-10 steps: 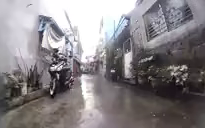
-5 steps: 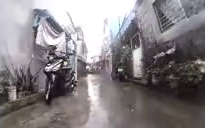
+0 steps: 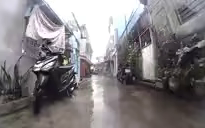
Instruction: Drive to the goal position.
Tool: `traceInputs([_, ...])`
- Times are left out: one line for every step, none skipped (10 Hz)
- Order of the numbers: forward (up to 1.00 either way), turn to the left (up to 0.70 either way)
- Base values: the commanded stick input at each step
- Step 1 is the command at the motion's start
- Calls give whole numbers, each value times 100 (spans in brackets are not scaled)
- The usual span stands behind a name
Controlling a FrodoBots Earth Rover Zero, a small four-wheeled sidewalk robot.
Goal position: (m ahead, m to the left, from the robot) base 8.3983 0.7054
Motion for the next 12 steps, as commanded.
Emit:
traceInputs([99, 0])
traceInputs([99, 0])
traceInputs([99, 0])
traceInputs([99, 0])
traceInputs([99, 0])
traceInputs([99, -26])
traceInputs([99, -1])
traceInputs([99, 0])
traceInputs([99, 0])
traceInputs([99, 0])
traceInputs([99, 0])
traceInputs([99, 0])
